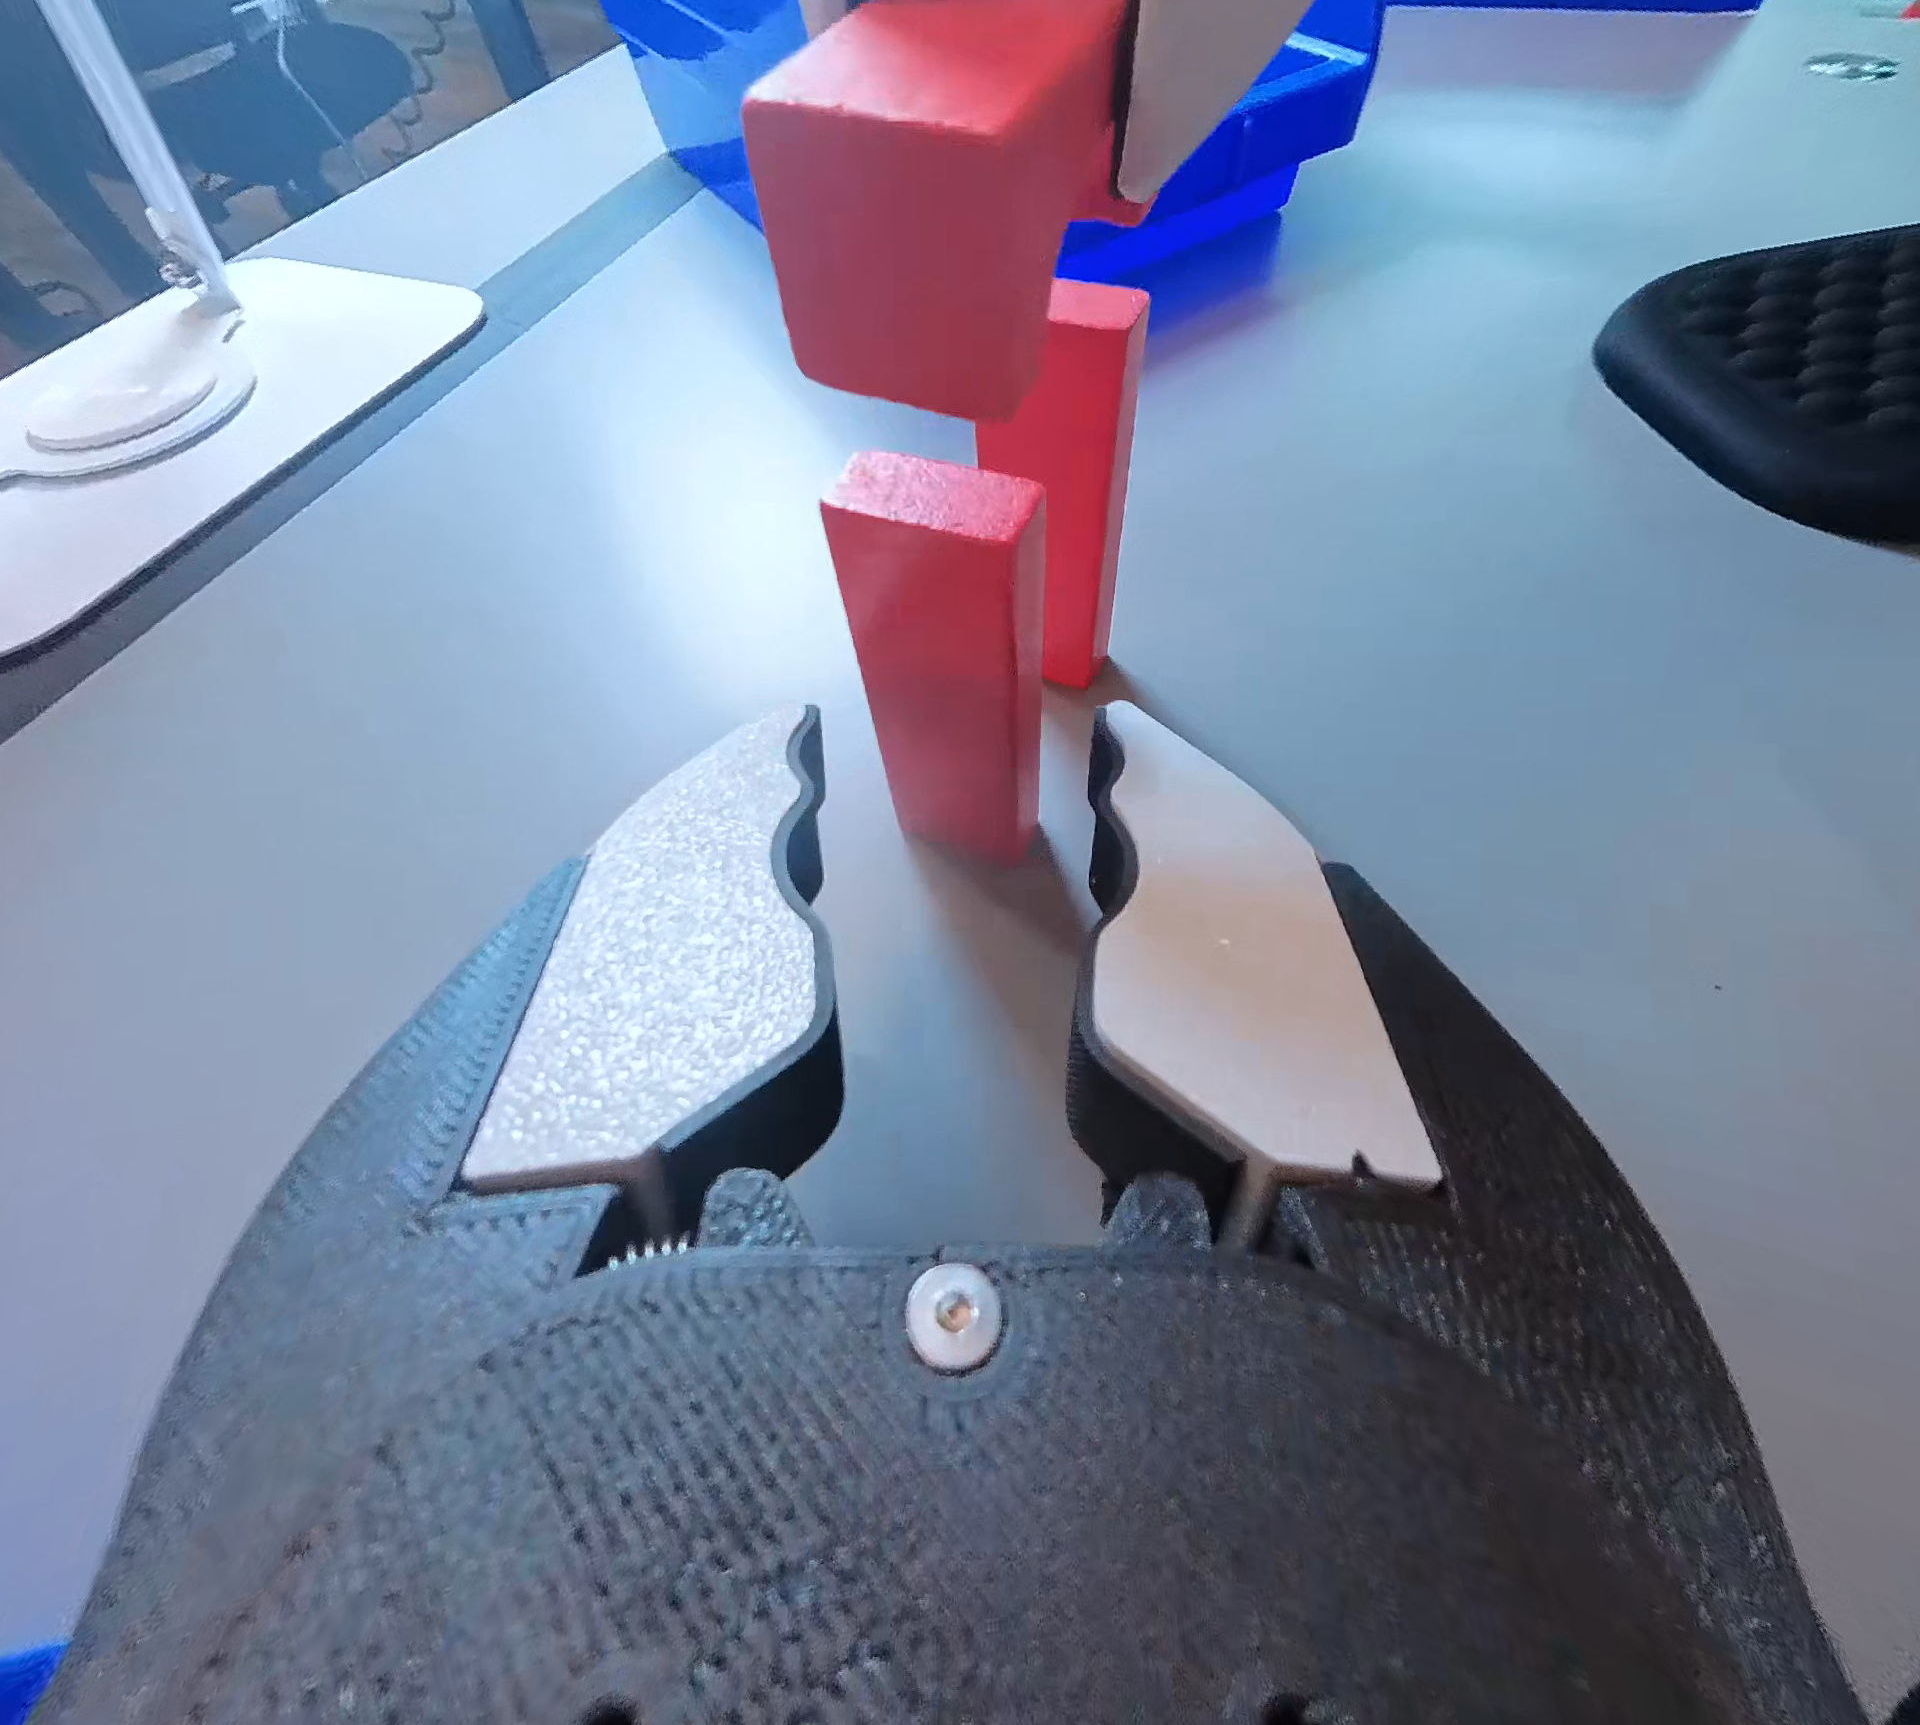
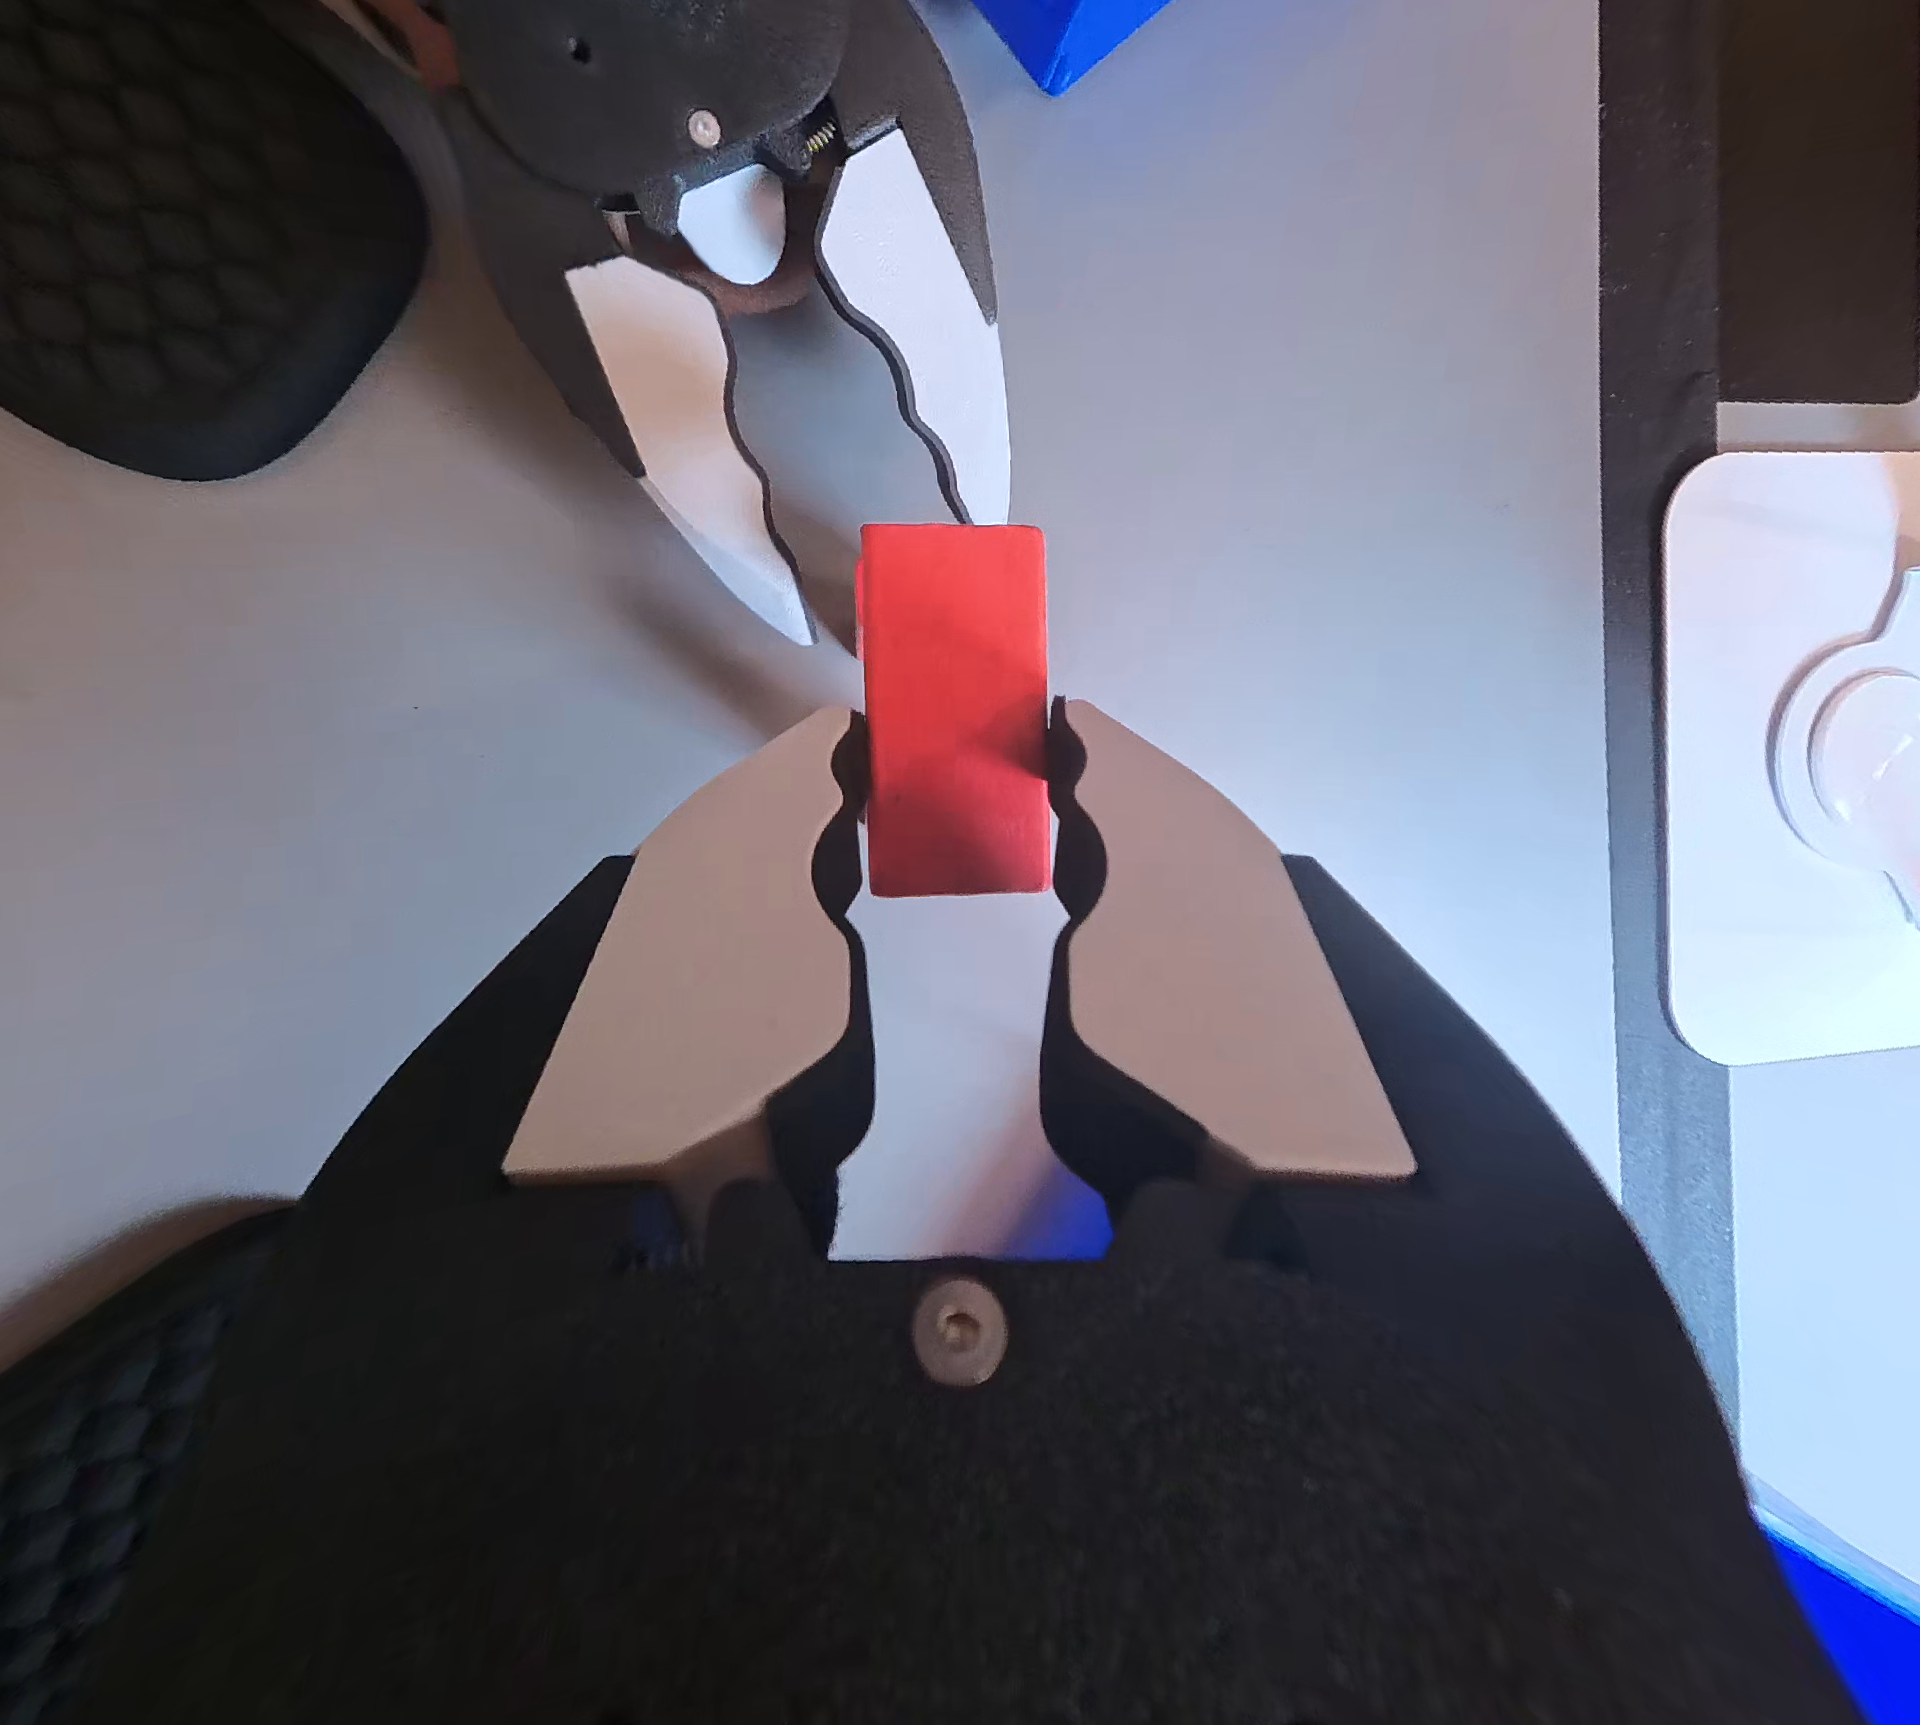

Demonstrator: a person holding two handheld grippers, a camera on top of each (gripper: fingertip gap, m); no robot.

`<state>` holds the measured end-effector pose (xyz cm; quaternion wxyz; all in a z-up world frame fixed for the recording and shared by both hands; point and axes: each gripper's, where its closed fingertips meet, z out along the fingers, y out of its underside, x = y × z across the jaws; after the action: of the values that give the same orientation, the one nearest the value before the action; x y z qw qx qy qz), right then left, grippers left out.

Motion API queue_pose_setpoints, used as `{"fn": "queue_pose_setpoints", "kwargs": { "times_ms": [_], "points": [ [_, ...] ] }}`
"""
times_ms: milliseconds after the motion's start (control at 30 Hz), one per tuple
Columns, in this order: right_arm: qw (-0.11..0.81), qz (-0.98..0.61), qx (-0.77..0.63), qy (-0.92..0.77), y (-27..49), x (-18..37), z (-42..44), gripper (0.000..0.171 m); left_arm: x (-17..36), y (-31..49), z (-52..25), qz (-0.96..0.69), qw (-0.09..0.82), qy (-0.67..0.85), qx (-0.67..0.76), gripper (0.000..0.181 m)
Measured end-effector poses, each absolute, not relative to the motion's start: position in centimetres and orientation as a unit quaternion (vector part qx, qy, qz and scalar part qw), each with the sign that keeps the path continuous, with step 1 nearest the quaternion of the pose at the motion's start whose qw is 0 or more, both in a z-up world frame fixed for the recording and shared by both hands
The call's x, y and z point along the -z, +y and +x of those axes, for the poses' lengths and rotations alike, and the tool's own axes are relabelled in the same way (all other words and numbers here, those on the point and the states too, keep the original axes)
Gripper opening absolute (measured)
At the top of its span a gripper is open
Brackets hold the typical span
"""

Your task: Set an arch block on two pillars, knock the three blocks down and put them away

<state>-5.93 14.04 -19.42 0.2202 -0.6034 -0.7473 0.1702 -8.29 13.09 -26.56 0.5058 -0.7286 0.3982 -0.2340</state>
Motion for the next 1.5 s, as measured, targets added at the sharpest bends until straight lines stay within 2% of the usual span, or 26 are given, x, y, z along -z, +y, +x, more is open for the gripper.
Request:
{"fn": "queue_pose_setpoints", "kwargs": {
  "times_ms": [1167, 1367, 1500],
  "points": [
    [0.219, -0.593, -0.186, -0.752, 14.2, 20.8, -6.2, 0.034, 25.4, 11.7, -8.9, -0.713, 0.524, 0.397, 0.244, 0.056],
    [0.234, -0.586, -0.206, -0.748, 14.0, 19.9, -6.3, 0.045, 25.6, 11.6, -8.9, -0.714, 0.522, 0.398, 0.244, 0.057],
    [0.304, -0.578, -0.253, -0.714, 13.4, 16.7, -6.5, 0.057, 25.2, 10.9, -9.3, -0.713, 0.525, 0.392, 0.249, 0.057]
  ]
}}
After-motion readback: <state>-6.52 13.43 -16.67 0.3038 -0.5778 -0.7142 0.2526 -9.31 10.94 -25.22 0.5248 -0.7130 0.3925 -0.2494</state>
